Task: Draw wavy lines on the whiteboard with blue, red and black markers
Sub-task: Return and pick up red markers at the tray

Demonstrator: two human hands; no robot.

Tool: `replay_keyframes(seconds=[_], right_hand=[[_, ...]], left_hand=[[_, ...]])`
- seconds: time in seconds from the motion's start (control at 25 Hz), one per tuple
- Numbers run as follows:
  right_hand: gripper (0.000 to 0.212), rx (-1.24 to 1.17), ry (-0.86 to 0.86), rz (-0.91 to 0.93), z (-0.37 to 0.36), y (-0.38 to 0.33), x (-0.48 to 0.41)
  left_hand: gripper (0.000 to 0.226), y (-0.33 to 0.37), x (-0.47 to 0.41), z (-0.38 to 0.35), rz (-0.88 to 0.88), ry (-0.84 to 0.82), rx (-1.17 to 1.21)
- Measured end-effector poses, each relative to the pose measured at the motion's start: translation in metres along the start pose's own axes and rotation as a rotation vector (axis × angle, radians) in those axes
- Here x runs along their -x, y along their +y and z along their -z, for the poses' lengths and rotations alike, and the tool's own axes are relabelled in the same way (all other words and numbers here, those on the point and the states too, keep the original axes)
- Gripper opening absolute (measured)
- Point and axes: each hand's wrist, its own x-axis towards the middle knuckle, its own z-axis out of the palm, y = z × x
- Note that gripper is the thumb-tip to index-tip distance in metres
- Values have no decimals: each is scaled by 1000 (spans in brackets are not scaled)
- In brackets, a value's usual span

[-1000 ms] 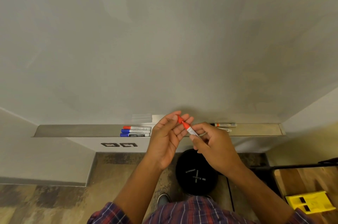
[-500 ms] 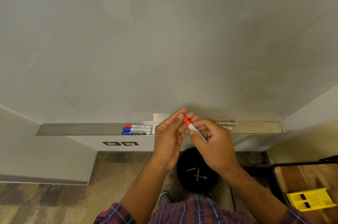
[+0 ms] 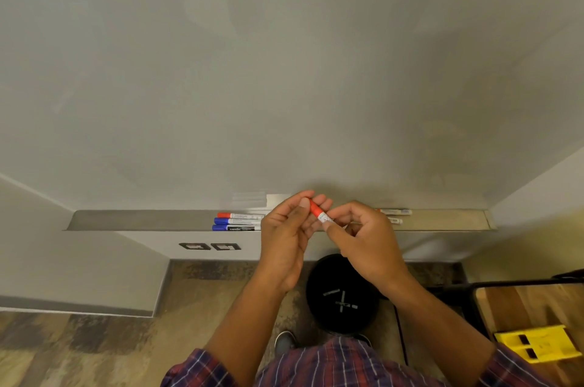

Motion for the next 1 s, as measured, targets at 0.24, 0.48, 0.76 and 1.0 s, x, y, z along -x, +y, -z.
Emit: replay_keyframes(seconds=[0.24,0.48,0.76,1.0], right_hand=[[9,-109,-27,-125,3,13,7],[5,-75,-17,-153,2,21,2],[9,68,-107,-93,-1,40,-12],[18,125,-171,-142,-4,66,-31]], left_hand=[[24,8,-14,20,-66,132,85],[28,-15,-23,46,-550,259,-837],[28,-48,-32,66,-1127,-288,-1603],[30,-59,-49,75,-1062,-316,-1630]])
